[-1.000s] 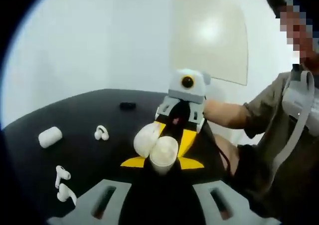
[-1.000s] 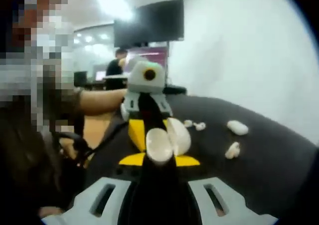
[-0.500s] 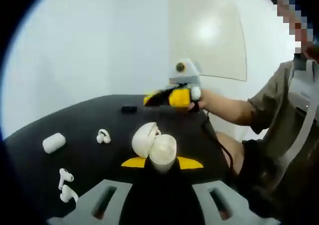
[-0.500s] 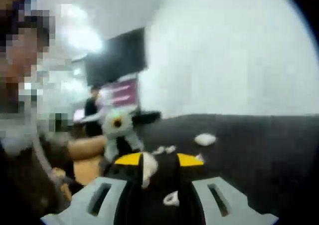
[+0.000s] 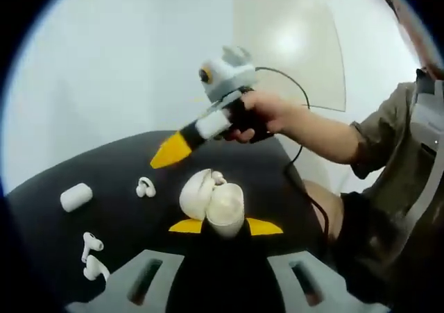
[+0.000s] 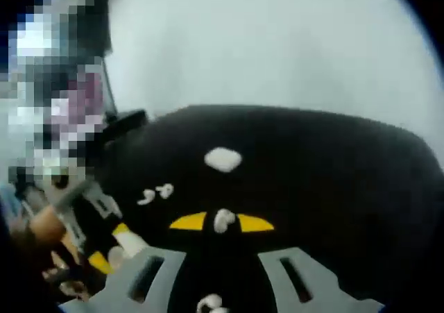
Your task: Pick up three earphones and place each one into its charging case using tactile feedback, ensure that each earphone is properly inserted and securely positioned inside the case.
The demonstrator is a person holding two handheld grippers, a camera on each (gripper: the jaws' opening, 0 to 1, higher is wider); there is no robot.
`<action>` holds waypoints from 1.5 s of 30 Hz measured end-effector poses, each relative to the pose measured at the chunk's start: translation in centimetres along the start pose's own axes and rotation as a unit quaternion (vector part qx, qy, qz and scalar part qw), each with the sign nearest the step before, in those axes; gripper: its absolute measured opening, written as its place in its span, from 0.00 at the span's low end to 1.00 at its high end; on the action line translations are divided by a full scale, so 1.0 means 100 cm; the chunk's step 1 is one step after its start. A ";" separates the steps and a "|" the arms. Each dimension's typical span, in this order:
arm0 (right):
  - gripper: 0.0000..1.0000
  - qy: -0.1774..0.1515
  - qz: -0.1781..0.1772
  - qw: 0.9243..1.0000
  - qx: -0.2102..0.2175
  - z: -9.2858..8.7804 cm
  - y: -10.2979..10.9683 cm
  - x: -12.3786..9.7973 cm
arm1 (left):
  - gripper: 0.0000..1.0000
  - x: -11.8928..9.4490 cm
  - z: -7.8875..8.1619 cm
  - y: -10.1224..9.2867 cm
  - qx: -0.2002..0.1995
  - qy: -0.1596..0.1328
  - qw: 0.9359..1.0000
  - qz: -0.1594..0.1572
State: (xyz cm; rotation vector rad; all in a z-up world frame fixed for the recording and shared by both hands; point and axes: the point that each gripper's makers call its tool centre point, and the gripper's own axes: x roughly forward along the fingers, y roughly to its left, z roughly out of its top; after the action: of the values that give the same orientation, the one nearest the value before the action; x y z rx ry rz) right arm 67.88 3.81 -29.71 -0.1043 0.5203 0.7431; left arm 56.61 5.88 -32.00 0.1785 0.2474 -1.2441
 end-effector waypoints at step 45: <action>0.08 -0.022 0.348 0.901 -0.258 -0.031 0.096 -0.070 | 0.18 -0.003 -0.003 -0.002 0.024 0.000 1.000 -0.001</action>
State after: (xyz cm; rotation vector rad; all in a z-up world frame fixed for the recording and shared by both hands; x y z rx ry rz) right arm 55.85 5.70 -28.18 -0.4078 0.2965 1.5767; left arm 56.31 6.18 -32.17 0.2206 0.2184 -1.2527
